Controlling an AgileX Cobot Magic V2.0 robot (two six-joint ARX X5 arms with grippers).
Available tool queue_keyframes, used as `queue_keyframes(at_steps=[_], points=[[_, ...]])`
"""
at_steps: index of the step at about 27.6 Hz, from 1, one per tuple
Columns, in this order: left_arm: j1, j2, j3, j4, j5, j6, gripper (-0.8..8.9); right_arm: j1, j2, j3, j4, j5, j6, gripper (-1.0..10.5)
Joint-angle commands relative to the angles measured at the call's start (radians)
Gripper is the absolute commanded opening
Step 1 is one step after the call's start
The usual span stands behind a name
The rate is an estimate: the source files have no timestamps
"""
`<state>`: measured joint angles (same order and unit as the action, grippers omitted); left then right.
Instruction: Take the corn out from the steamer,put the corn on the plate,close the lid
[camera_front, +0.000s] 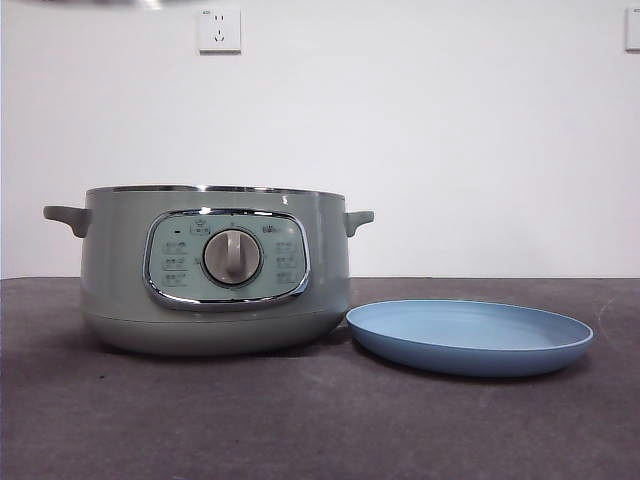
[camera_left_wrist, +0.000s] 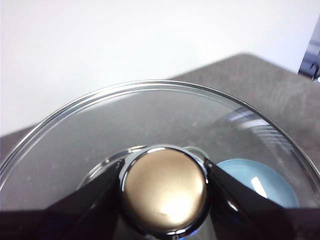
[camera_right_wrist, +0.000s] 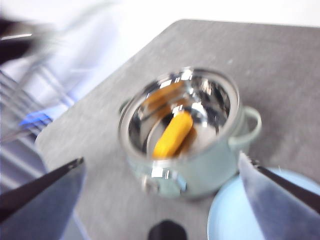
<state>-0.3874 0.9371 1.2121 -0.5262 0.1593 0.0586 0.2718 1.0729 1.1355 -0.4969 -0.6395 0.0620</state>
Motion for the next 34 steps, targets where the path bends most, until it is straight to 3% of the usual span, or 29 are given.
queue_keyframes(at_steps=[1, 3, 9, 20, 24, 34], points=[[-0.003, -0.109, 0.007, -0.060, 0.000, -0.016, -0.12, 0.086, 0.084, 0.017, 0.084, 0.064, 0.090, 5.1], [-0.003, -0.185, 0.007, -0.148, -0.002, -0.036, -0.12, 0.164, 0.186, 0.068, 0.105, 0.147, 0.092, 5.1], [-0.003, -0.297, 0.007, -0.254, -0.031, -0.036, -0.12, 0.295, 0.441, 0.272, 0.101, 0.270, 0.091, 5.1], [-0.003, -0.372, 0.007, -0.356, -0.026, -0.052, -0.12, 0.425, 0.913, 0.766, -0.064, 0.447, 0.031, 5.4], [-0.003, -0.374, 0.007, -0.383, -0.027, -0.051, -0.12, 0.445, 1.041, 0.834, -0.064, 0.513, 0.022, 5.4], [-0.003, -0.374, 0.007, -0.389, -0.026, -0.047, -0.12, 0.470, 1.209, 0.833, -0.057, 0.545, 0.020, 5.4]])
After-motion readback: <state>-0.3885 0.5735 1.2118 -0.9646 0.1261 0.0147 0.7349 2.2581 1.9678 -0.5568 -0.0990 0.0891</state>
